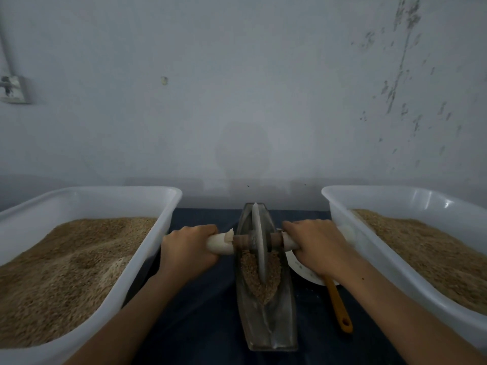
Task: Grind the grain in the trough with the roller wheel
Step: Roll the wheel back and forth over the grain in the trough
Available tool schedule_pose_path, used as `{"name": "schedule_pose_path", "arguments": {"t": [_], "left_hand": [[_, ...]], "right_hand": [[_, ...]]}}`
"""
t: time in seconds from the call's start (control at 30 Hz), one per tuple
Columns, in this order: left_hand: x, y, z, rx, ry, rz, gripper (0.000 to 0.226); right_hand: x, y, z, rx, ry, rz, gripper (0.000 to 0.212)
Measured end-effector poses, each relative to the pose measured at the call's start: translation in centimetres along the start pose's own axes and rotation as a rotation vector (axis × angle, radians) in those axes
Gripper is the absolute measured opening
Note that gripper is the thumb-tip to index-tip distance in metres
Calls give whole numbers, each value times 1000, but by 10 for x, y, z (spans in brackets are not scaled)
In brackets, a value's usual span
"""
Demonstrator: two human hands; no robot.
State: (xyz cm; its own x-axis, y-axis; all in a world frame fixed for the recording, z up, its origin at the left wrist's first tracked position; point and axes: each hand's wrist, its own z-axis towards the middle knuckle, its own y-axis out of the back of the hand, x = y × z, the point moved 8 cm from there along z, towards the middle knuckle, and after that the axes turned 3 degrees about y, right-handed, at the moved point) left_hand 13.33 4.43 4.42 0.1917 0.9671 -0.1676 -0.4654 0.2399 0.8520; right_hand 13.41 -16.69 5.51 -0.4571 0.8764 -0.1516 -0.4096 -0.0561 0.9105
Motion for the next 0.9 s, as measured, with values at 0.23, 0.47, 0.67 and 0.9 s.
{"name": "schedule_pose_path", "arguments": {"t": [0.23, 0.47, 0.67, 0.9], "left_hand": [[-4, -6, 1, 62, -52, 66, 12], [-17, -10, 6, 123, -129, 181, 28], [-17, -23, 7, 214, -148, 139, 19], [-17, -27, 6, 182, -198, 166, 23]], "right_hand": [[-2, -6, -1, 19, 35, 30, 25], [-1, -6, -5, 3, 60, 33, 14], [0, -7, 2, 23, 43, -9, 17], [4, -17, 17, 51, 31, -67, 28]]}}
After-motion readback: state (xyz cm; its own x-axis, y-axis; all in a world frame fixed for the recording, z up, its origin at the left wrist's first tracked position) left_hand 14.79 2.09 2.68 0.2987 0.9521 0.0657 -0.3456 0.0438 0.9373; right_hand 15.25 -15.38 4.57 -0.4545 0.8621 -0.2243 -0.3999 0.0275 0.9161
